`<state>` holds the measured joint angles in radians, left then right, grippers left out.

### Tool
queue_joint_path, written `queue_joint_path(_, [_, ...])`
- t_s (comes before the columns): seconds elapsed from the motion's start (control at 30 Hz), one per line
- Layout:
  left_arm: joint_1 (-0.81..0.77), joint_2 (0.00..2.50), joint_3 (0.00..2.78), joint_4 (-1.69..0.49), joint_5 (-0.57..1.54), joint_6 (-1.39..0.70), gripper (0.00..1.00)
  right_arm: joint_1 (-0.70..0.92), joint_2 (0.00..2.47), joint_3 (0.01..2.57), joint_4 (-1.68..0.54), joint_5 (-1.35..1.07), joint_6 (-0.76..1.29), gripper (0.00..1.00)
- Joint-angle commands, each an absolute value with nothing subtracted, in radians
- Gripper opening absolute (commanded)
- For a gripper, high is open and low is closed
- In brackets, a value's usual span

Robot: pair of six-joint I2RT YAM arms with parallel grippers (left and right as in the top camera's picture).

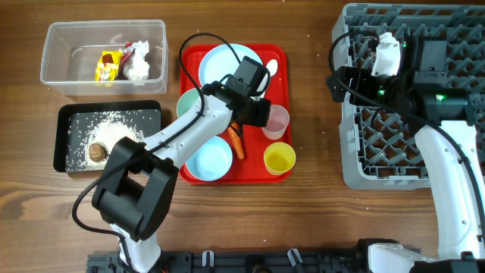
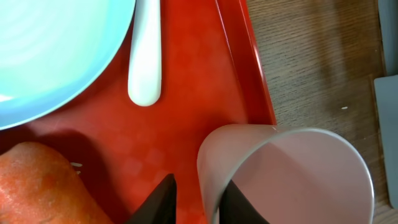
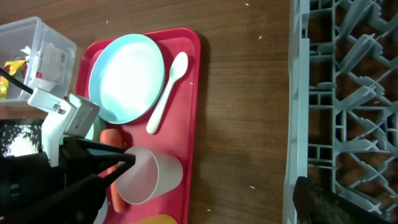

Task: Sort waste into correct bins and load items into the dishwasher rack
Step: 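Grasp the pink cup with the left gripper and lift it, then bring the right gripper to the pink cup and grasp it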

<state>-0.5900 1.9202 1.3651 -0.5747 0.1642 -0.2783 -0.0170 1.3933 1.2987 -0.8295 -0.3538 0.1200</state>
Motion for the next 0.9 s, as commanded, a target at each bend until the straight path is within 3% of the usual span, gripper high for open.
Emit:
queue_joint_path(0.0, [-0.609,1.932,1.371,-0.559,0.186,-0.323,0.21,-0.018,1.404,1.320,-0.824,-0.335,0.130,1.00])
queue_joint_path(0.1, [-0.636,1.954,1.371,-0.542,0.186,-0.323,0.18,-0.018,1.404,1.320,-0.825,-0.335,0.130,0.99])
queue_joint_path(0.17, [-0.644,1.971,1.371,-0.540,0.186,-0.323,0.04,-0.018,1.404,1.320,-0.827,-0.335,0.130,0.99])
queue_joint_path(0.33, [-0.568,1.908,1.383,-0.542,0.207,-0.420,0.04,-0.018,1.404,1.320,-0.828,-0.336,0.131,0.99])
queue_joint_path(0.47, [-0.390,1.782,1.403,-0.525,0.485,-0.458,0.04,-0.018,1.404,1.320,-0.818,-0.353,0.133,1.00])
queue_joint_path(0.57, [-0.236,1.733,1.403,-0.434,0.878,-0.480,0.04,-0.018,1.404,1.320,-0.788,-0.453,0.130,0.99])
queue_joint_path(0.67, [-0.125,1.739,1.403,-0.308,1.280,-0.488,0.04,-0.018,1.404,1.320,-0.677,-0.725,0.093,1.00])
queue_joint_path(0.87, [-0.087,1.739,1.403,-0.302,1.436,-0.471,0.04,0.019,1.467,1.320,-0.316,-1.144,0.188,1.00])
